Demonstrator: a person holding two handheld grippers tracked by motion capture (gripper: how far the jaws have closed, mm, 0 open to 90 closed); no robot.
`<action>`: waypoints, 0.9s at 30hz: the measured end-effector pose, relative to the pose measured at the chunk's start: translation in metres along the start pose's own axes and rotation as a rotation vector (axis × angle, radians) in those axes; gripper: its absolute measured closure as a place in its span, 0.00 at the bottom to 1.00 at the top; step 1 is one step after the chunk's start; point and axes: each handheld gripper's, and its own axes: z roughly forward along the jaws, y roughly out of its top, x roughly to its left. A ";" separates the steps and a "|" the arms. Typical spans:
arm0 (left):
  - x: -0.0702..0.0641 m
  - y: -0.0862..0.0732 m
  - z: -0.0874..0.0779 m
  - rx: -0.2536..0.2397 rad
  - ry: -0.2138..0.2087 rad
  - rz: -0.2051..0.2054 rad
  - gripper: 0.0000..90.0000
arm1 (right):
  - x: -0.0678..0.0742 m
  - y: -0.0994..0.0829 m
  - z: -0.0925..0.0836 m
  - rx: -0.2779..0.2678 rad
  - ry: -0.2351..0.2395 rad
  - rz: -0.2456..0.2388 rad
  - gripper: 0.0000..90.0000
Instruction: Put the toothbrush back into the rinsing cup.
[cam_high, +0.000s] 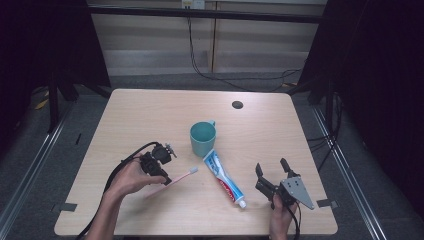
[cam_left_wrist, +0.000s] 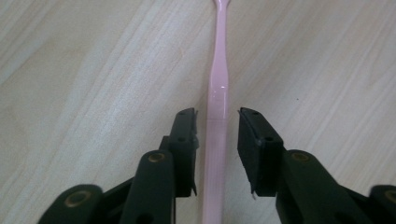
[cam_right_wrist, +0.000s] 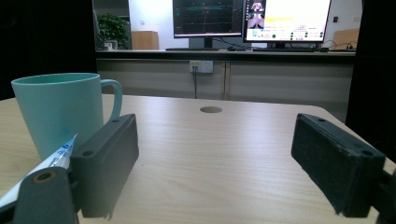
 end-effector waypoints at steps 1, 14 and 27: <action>0.000 0.000 0.001 0.000 0.009 -0.003 0.73 | 0.000 0.000 0.000 0.000 0.000 0.000 0.16; -0.004 0.002 0.014 0.029 0.020 0.049 0.72 | 0.000 0.000 0.000 0.000 0.000 0.000 0.16; -0.007 0.003 0.020 0.049 0.066 0.077 0.73 | 0.000 0.000 0.000 0.001 0.003 -0.001 0.16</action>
